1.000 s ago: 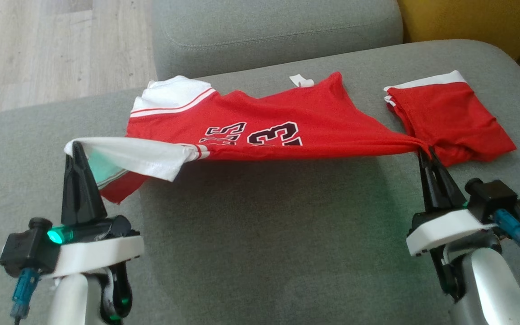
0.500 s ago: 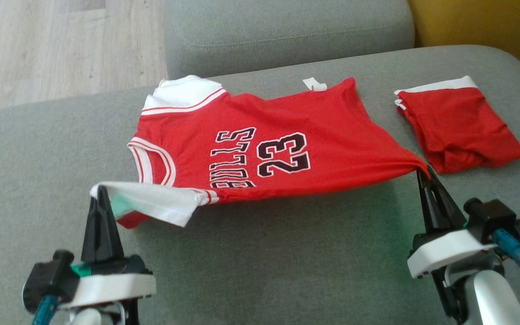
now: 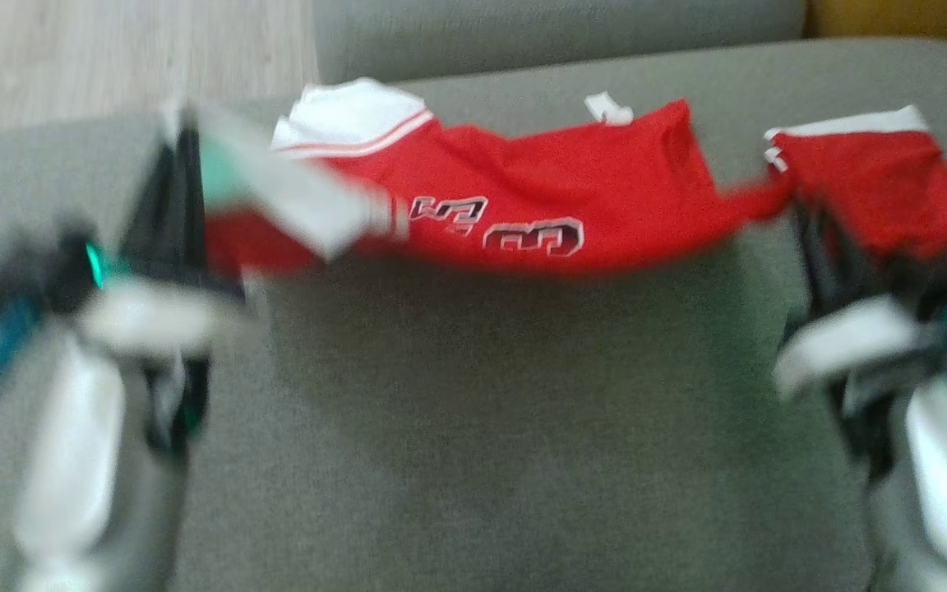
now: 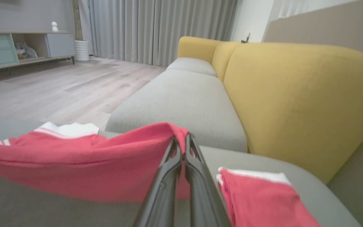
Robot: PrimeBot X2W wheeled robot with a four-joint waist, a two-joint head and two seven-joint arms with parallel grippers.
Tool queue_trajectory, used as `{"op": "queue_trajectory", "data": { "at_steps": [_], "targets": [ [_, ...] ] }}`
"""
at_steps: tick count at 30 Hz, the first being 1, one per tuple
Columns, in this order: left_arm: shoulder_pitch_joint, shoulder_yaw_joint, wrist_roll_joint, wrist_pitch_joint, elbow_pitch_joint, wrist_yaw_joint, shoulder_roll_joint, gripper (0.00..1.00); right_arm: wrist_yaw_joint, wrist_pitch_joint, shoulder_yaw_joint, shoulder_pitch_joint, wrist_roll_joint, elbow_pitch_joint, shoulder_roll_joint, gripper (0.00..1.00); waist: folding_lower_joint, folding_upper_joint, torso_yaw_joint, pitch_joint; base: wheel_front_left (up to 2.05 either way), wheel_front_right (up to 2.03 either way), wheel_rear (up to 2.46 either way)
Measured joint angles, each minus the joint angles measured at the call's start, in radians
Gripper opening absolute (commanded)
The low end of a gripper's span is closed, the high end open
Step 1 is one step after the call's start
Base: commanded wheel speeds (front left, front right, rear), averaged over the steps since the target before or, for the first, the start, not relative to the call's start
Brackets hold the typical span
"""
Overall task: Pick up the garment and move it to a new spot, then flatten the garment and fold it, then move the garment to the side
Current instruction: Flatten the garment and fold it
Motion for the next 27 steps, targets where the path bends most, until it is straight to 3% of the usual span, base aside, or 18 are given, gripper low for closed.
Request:
{"op": "queue_trajectory", "data": {
  "at_steps": [6,7,13,16,20,23,27],
  "targets": [
    [-0.467,-0.042,-0.021,0.142,0.163,-0.033,0.075,0.0,0.0,0.131,0.105,-0.397,0.067,0.056,-0.137,0.0,0.0001,0.0,0.009,0.112,0.0,0.0,0.0],
    [-0.467,-0.042,-0.021,0.142,0.163,-0.033,0.075,0.0,0.0,0.131,0.105,-0.397,0.067,0.056,-0.137,0.0,0.0001,0.0,0.009,0.112,0.0,0.0,0.0],
    [-0.879,-0.077,-0.026,0.171,0.422,-0.042,0.162,0.0,0.0,0.18,0.228,-0.88,0.194,0.323,-0.165,0.0,0.0004,0.0,0.0,0.264,0.0,0.0,0.0],
    [-1.065,-0.101,0.003,0.093,0.564,-0.042,0.175,0.0,0.0,0.091,0.24,-1.099,0.196,0.48,-0.167,0.0,0.0006,-0.0001,-0.004,0.341,0.0,0.0,0.0],
    [-1.261,-0.109,0.057,-0.073,0.707,-0.03,0.159,0.0,0.0,-0.084,0.175,-1.295,0.141,0.658,-0.142,0.0,0.0005,-0.0001,-0.003,0.42,0.0,0.0,0.0],
    [-1.361,-0.098,0.069,-0.206,0.783,0.013,0.128,0.0,0.0,-0.211,0.109,-1.359,0.082,0.766,-0.105,0.0,0.0004,-0.0001,0.002,0.454,0.0,0.0,0.0],
    [-1.416,-0.079,0.069,-0.244,0.808,0.021,0.101,0.0,0.0,-0.284,0.046,-1.366,0.036,0.876,-0.045,0.0,-0.0001,-0.0001,0.003,0.466,0.0,0.0,0.0]
  ]
}}
